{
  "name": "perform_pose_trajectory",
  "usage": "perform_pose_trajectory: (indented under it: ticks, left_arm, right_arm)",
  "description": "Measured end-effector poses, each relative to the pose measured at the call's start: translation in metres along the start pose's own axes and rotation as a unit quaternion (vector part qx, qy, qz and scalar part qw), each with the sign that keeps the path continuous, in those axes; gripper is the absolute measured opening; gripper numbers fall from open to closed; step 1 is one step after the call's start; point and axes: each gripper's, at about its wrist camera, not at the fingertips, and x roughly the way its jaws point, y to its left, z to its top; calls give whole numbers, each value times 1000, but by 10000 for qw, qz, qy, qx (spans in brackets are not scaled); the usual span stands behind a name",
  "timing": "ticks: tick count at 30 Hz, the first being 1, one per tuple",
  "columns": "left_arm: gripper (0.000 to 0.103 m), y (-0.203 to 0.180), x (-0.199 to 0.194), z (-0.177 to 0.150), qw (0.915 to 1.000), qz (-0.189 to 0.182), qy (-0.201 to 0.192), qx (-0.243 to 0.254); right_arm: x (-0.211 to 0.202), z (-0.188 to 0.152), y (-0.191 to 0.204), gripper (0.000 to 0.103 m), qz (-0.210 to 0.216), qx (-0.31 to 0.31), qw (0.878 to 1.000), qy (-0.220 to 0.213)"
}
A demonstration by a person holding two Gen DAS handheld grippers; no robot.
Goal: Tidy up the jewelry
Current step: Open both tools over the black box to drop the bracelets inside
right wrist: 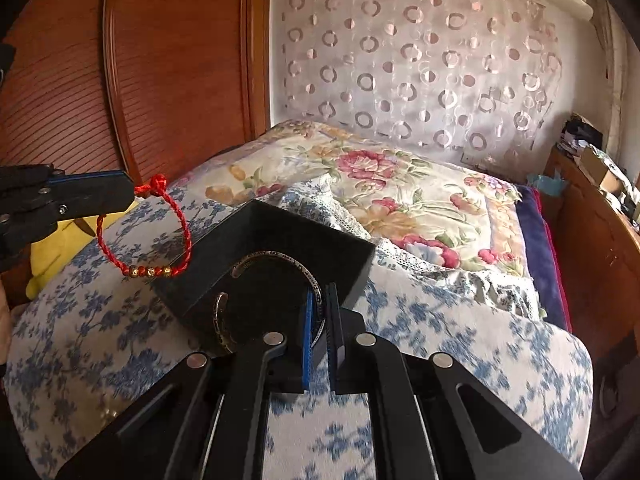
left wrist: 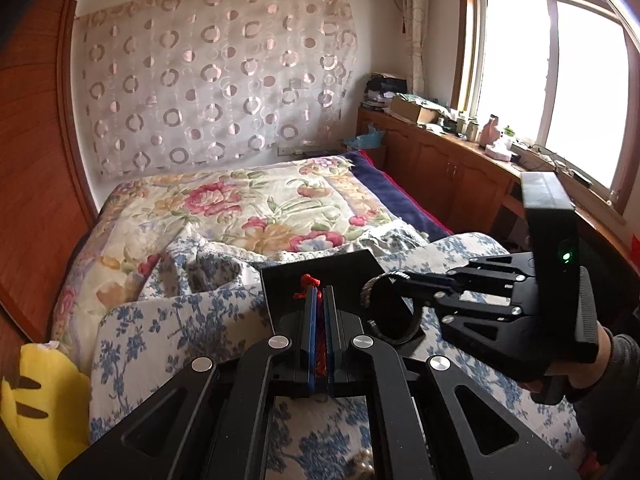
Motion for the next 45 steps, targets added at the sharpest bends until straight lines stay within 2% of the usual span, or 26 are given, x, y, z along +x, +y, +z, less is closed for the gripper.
perform_pose_trajectory:
  ticks: [4, 9, 12, 24, 25, 26, 28, 33, 41, 45]
  left_arm:
    - [2, 3, 10, 3, 10000, 1, 46, 15]
    - [2, 7, 26, 4, 9999, -65, 152, -44]
    - [2, 10, 36, 3, 9996, -117, 247, -80]
    - [3, -4, 54, 12, 9991, -298, 312, 33]
    - [12, -4, 53, 12, 9991, -286, 317, 36]
    - [27, -6, 52, 12, 9992, -259, 296, 45]
    - [37, -7, 48, 11, 9994, -245, 235, 50]
    - [38, -9, 31, -4, 9995, -227, 226, 36]
    - [44, -10, -5, -45, 9994, -226, 272, -4]
    - [44, -16, -16, -66, 9990, -277, 345, 1]
  right_arm:
    - [19, 3, 6, 8, 96, -108, 9997, 188]
    - [31, 0, 13, 20, 211, -210, 9989, 370]
    - [24, 0, 12, 27, 271, -187, 9990, 300]
    - [-23, -16, -13, 27, -23, 13, 10000, 55]
    - [-27, -20, -14, 27, -57, 42, 10000, 47]
    - [-30, -23, -14, 27, -63, 70, 9999, 44]
    - [-37, -29, -15, 27, -50, 121, 9999, 24]
    - [-54, -44, -8, 27, 24, 228, 9997, -10]
    - [-75, -78, 6, 27, 65, 413, 9991, 31]
    - [-81, -93, 10, 27, 64, 573, 9983, 100]
